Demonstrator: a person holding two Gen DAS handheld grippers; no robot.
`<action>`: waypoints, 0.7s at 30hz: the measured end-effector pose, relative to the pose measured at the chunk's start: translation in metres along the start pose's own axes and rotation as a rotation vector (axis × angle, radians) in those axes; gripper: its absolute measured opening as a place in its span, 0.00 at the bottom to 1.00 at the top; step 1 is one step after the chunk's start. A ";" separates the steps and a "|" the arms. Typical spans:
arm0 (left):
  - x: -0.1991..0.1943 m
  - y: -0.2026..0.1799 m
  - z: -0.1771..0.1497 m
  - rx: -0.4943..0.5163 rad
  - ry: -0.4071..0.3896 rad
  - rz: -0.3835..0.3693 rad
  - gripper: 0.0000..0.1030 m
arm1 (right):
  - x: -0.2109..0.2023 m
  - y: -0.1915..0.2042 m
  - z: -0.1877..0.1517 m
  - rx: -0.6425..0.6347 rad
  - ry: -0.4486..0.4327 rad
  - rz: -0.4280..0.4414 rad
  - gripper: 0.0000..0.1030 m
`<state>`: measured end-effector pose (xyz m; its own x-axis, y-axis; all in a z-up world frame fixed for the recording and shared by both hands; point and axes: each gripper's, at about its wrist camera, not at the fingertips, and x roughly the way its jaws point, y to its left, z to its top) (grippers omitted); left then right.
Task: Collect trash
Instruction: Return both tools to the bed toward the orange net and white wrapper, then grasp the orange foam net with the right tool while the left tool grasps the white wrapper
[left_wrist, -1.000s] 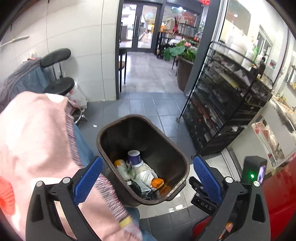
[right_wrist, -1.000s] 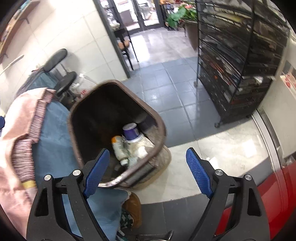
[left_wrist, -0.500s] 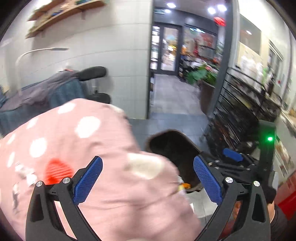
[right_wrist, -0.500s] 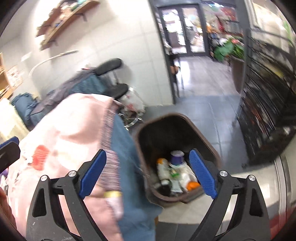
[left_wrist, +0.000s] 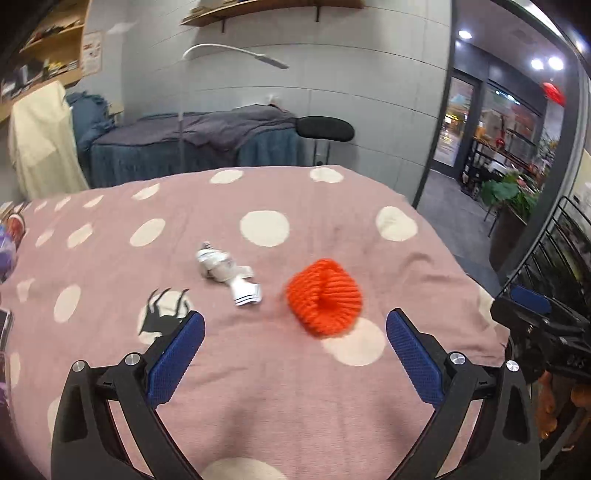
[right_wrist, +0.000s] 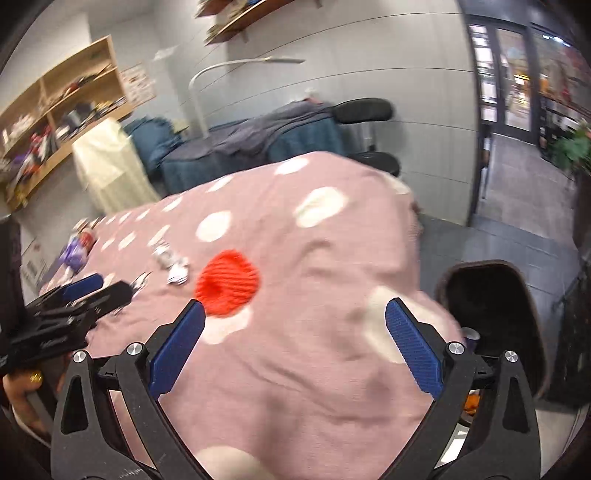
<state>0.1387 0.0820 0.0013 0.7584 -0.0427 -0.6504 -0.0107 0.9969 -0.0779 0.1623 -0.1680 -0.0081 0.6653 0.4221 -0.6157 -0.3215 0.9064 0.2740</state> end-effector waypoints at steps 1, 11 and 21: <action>0.000 0.013 -0.001 -0.020 0.005 0.013 0.94 | 0.002 0.012 -0.001 -0.020 0.009 0.008 0.94; 0.021 0.079 -0.008 -0.142 0.089 0.053 0.84 | 0.078 0.068 0.006 -0.201 0.220 0.029 0.94; 0.043 0.079 0.003 -0.129 0.119 0.010 0.84 | 0.179 0.090 0.016 -0.270 0.479 -0.002 0.63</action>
<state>0.1721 0.1594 -0.0306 0.6753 -0.0478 -0.7360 -0.1077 0.9808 -0.1625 0.2632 -0.0102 -0.0821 0.3052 0.3085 -0.9009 -0.5240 0.8444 0.1115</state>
